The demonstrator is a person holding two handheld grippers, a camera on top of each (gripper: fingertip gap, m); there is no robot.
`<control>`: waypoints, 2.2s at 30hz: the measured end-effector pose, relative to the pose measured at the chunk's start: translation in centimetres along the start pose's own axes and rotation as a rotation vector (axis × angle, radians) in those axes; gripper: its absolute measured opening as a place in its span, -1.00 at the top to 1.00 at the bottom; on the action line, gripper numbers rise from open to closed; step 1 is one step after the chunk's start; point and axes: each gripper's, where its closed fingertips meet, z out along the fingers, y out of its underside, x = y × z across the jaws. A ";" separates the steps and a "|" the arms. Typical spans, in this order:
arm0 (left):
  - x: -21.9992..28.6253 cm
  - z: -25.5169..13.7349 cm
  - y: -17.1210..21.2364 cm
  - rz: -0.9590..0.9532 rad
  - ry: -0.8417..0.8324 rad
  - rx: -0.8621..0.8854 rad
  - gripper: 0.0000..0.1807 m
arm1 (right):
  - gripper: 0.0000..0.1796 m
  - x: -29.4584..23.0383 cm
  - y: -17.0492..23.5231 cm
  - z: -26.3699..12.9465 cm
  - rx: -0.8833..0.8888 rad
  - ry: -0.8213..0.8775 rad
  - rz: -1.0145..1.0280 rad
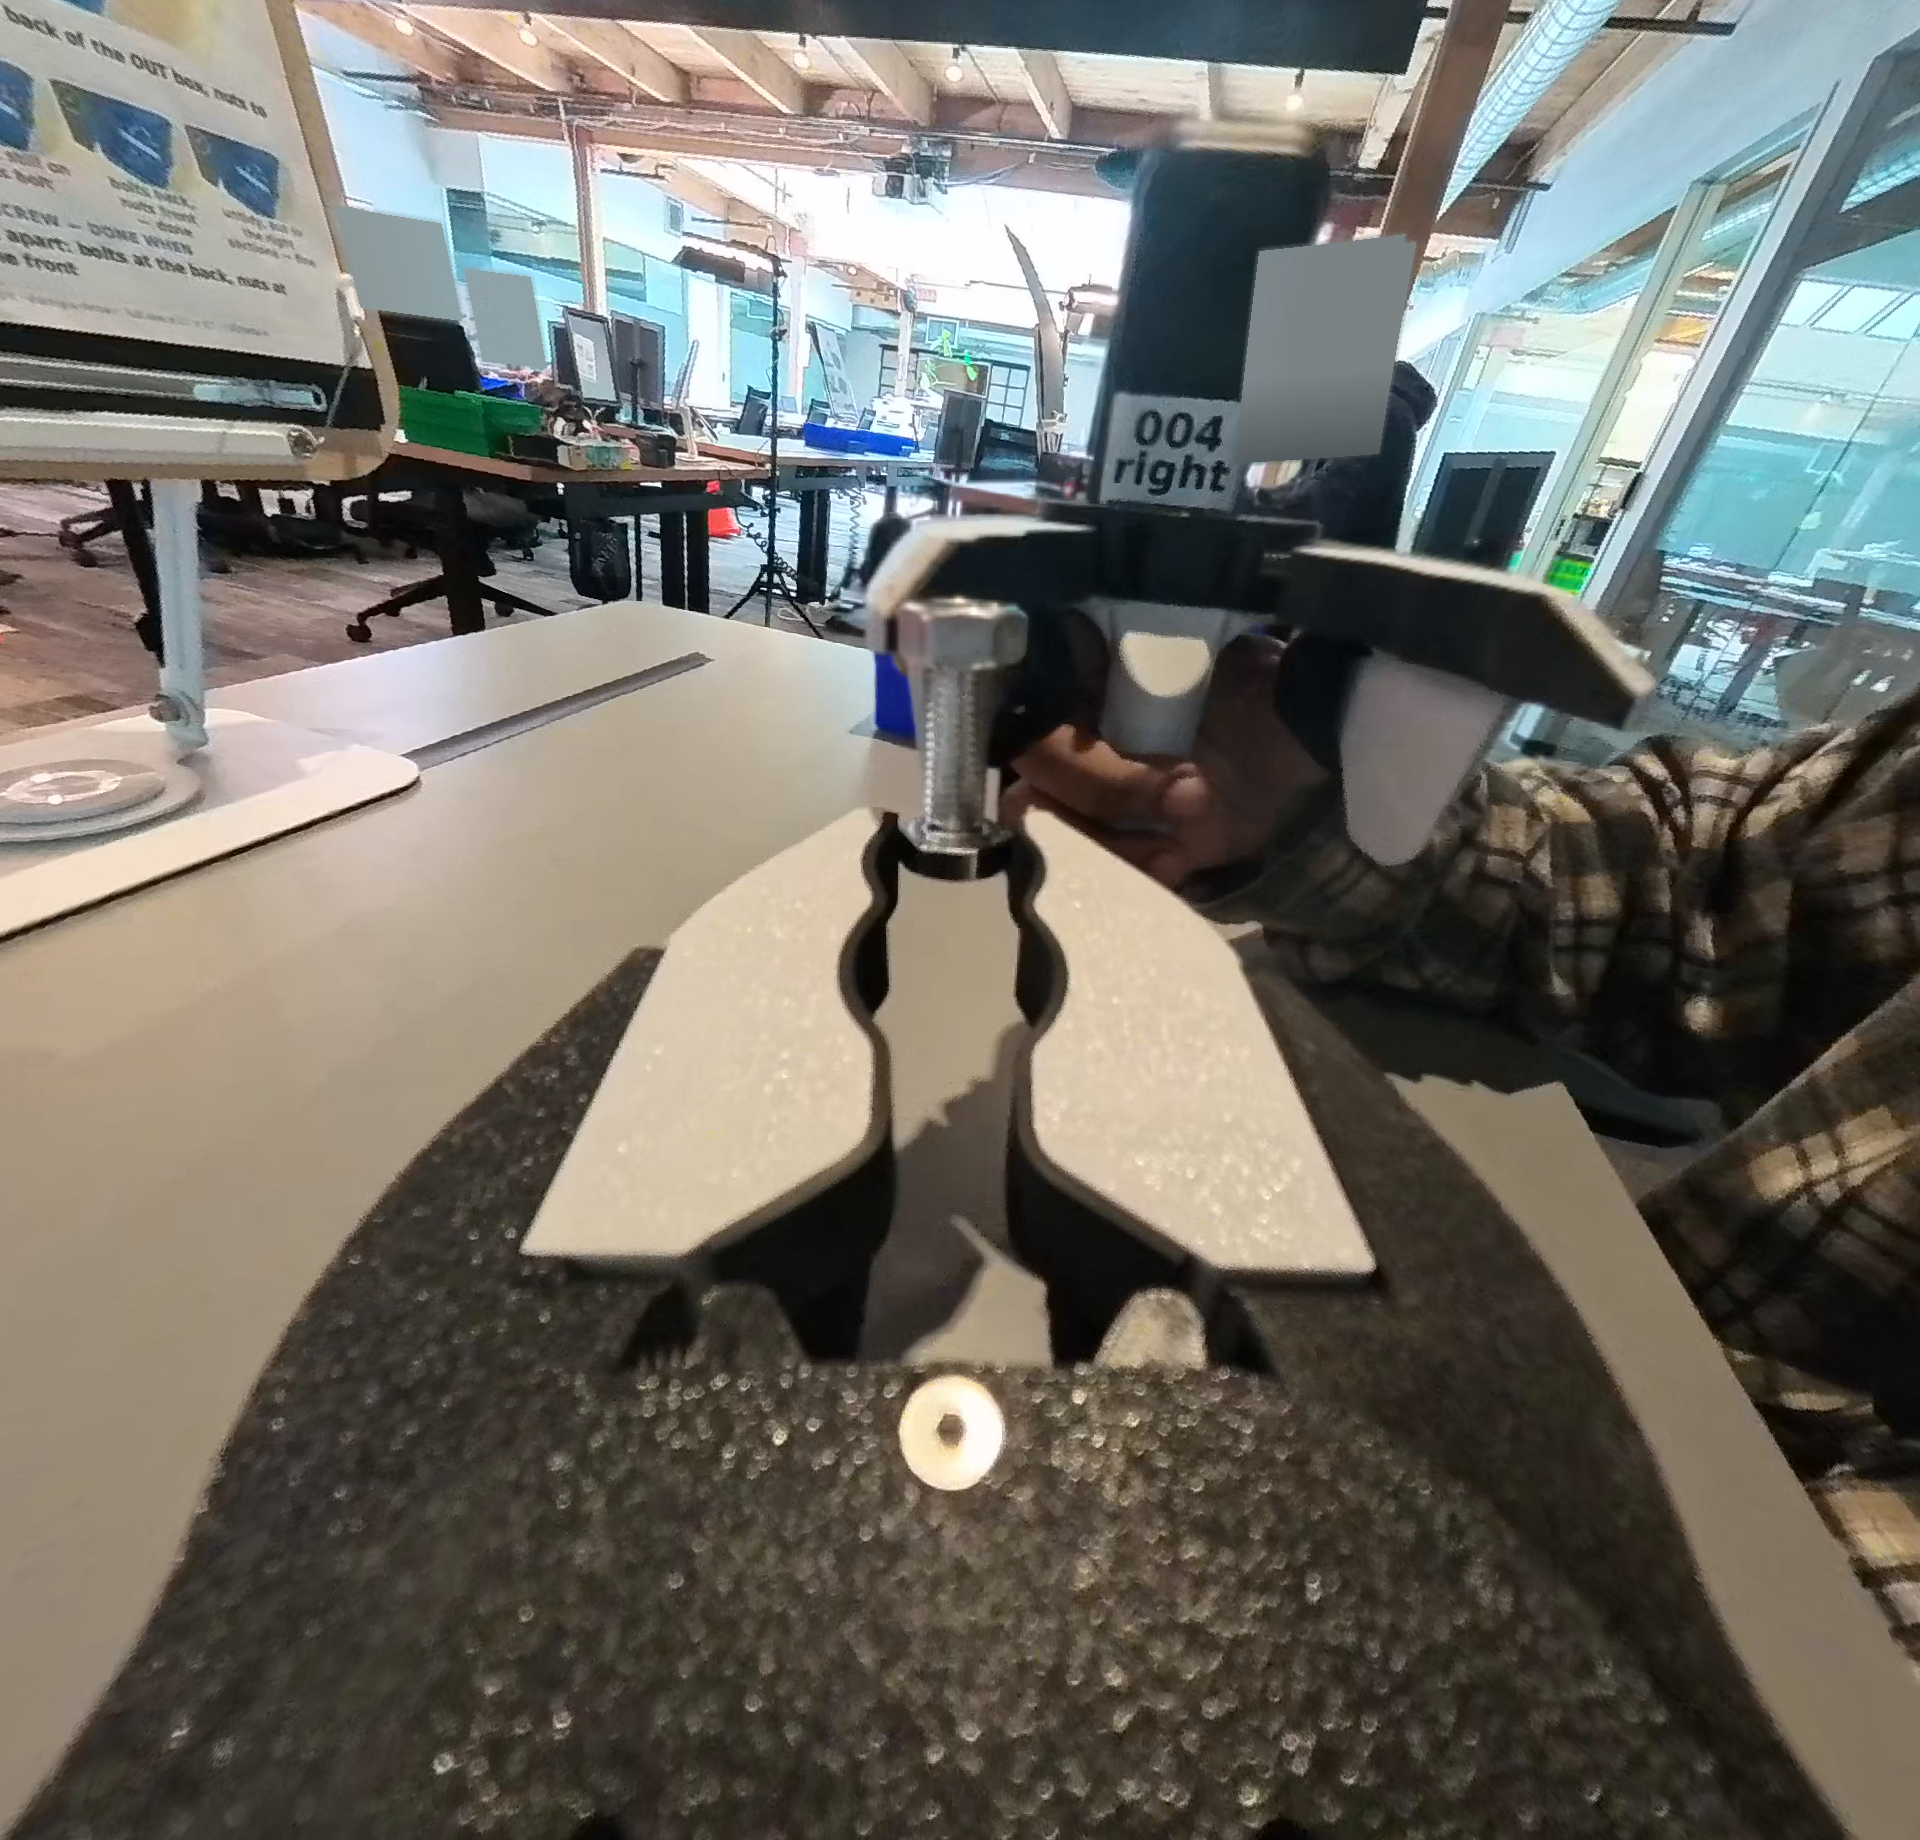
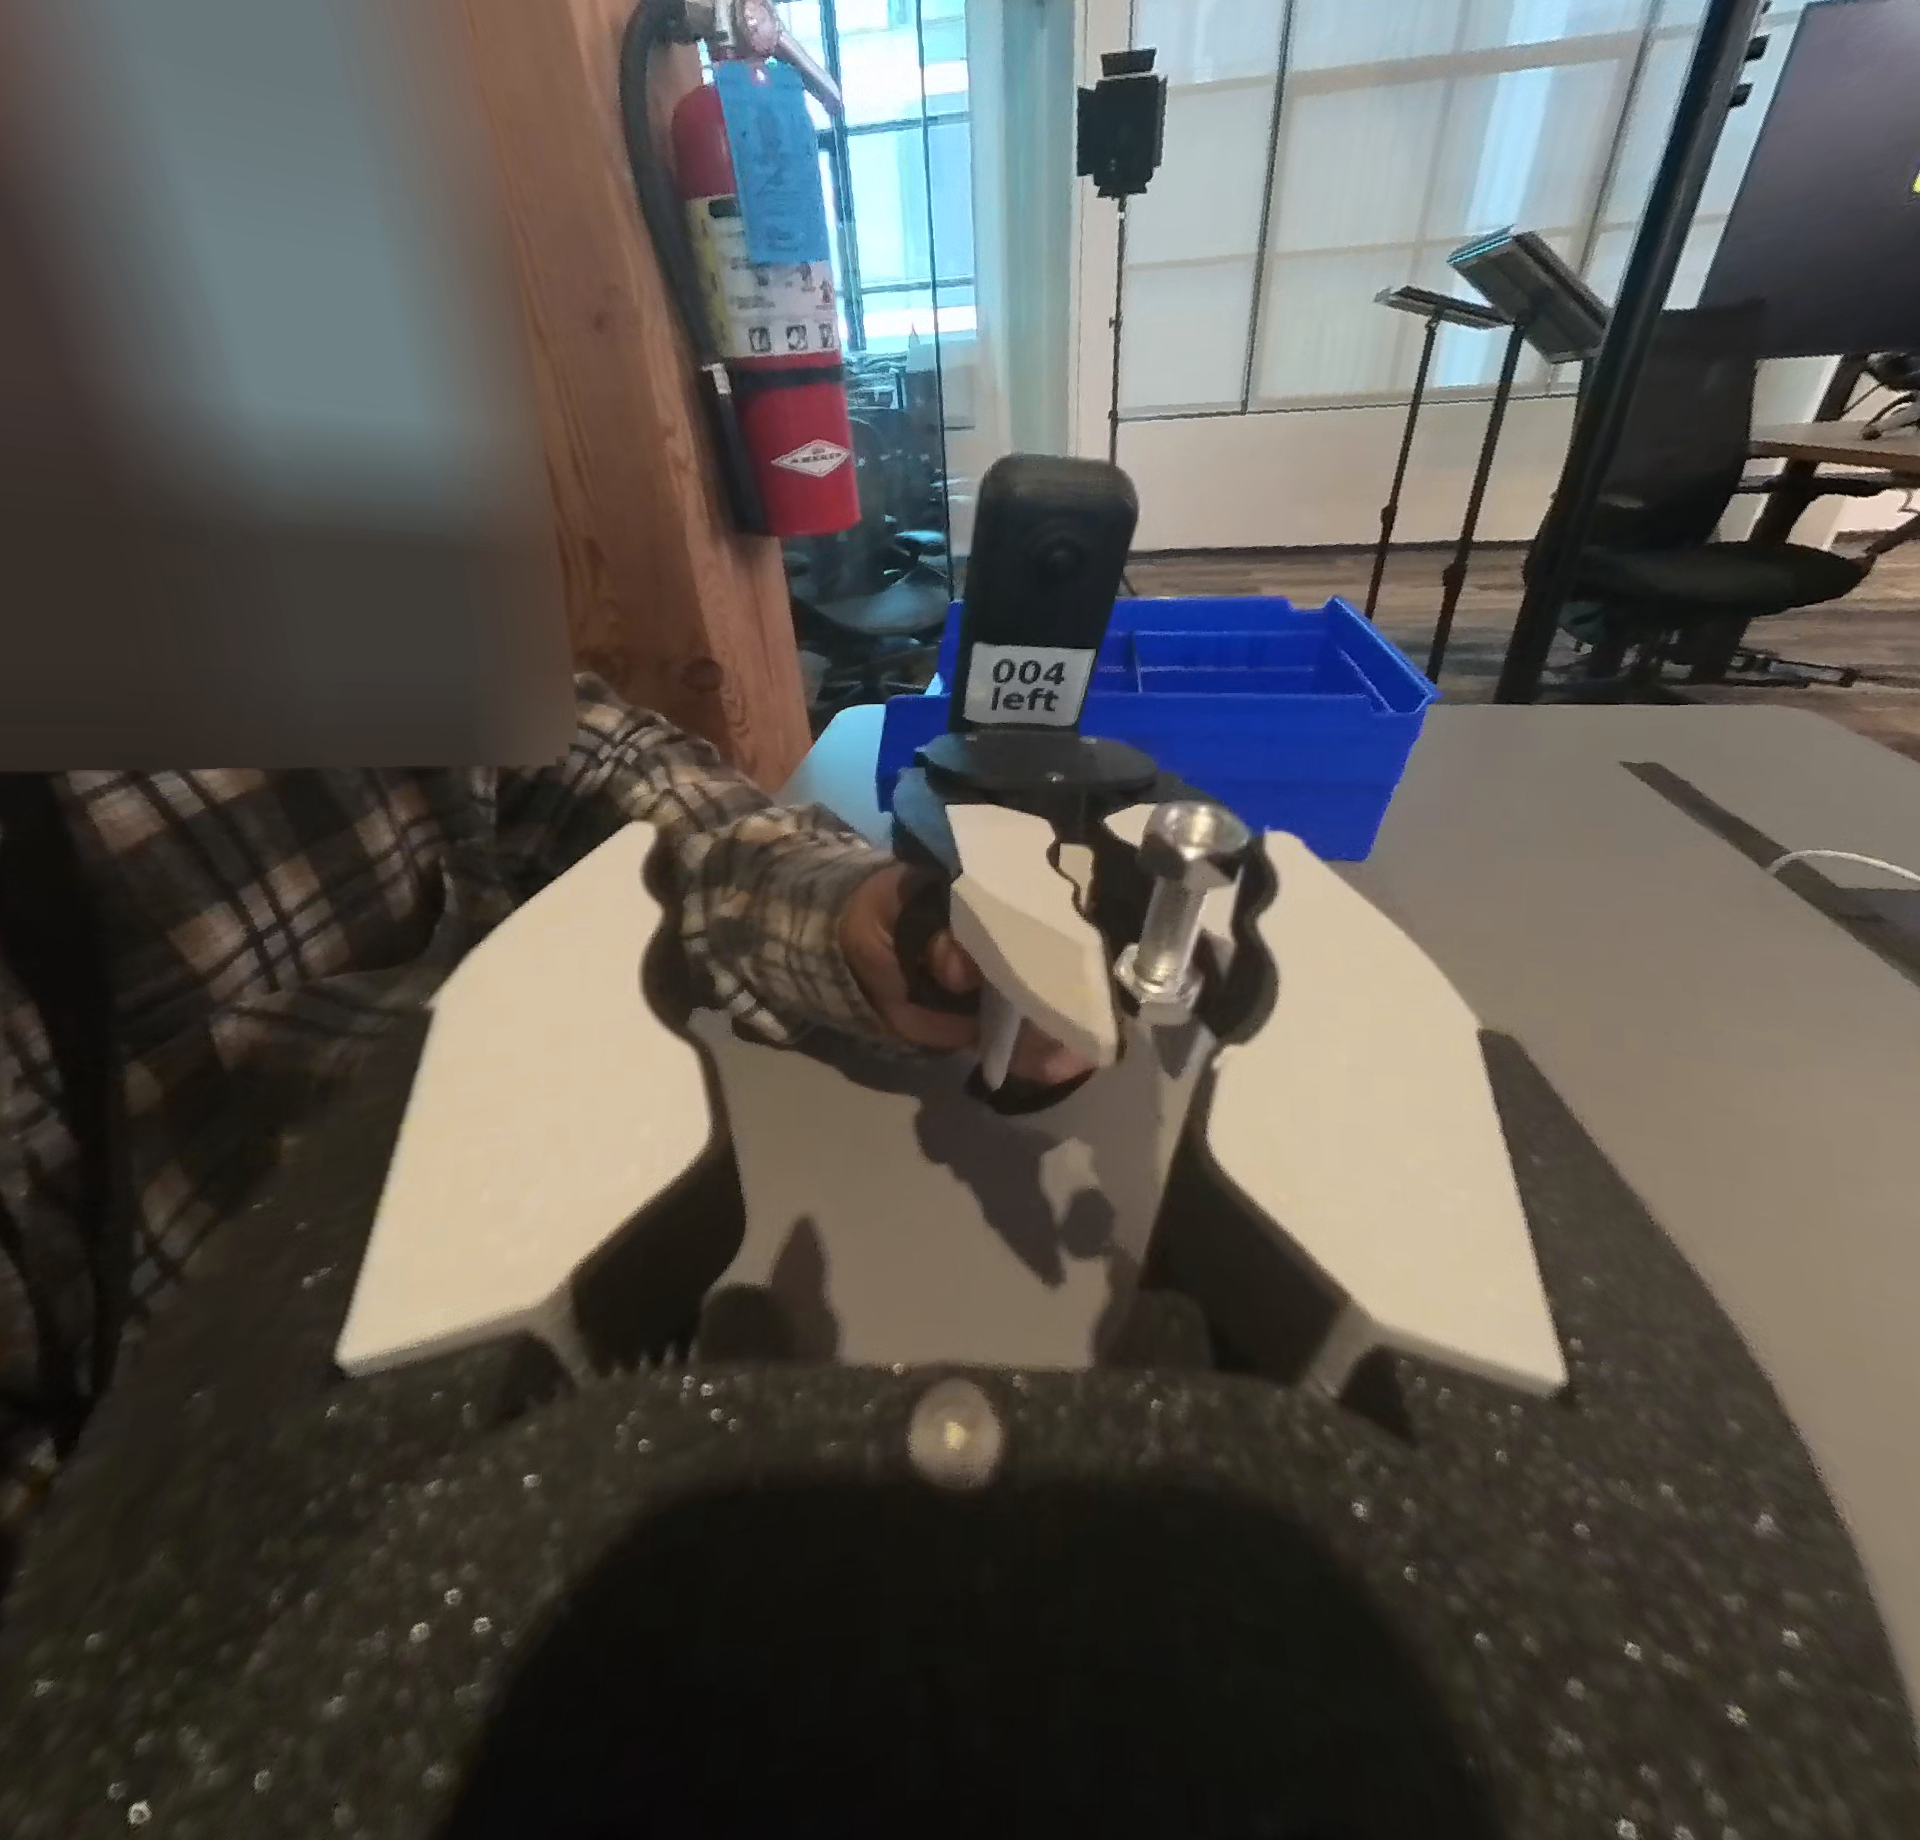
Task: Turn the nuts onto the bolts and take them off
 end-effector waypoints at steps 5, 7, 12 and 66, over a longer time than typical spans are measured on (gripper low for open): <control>-0.3 -0.1 0.0 -0.001 -0.004 -0.005 0.79 | -0.11 0.2 -0.2 -1.2 0.017 0.064 -0.013; 0.0 0.1 0.2 -0.002 0.008 -0.010 0.79 | -0.13 0.6 -0.4 -0.8 0.027 0.057 -0.004; 0.2 0.2 0.3 0.014 0.002 -0.019 0.79 | -0.16 -0.3 0.2 -0.1 0.022 0.020 0.016; -0.1 0.2 0.5 0.001 -0.008 -0.033 0.79 | -0.26 -1.2 0.6 -1.6 0.032 0.114 0.016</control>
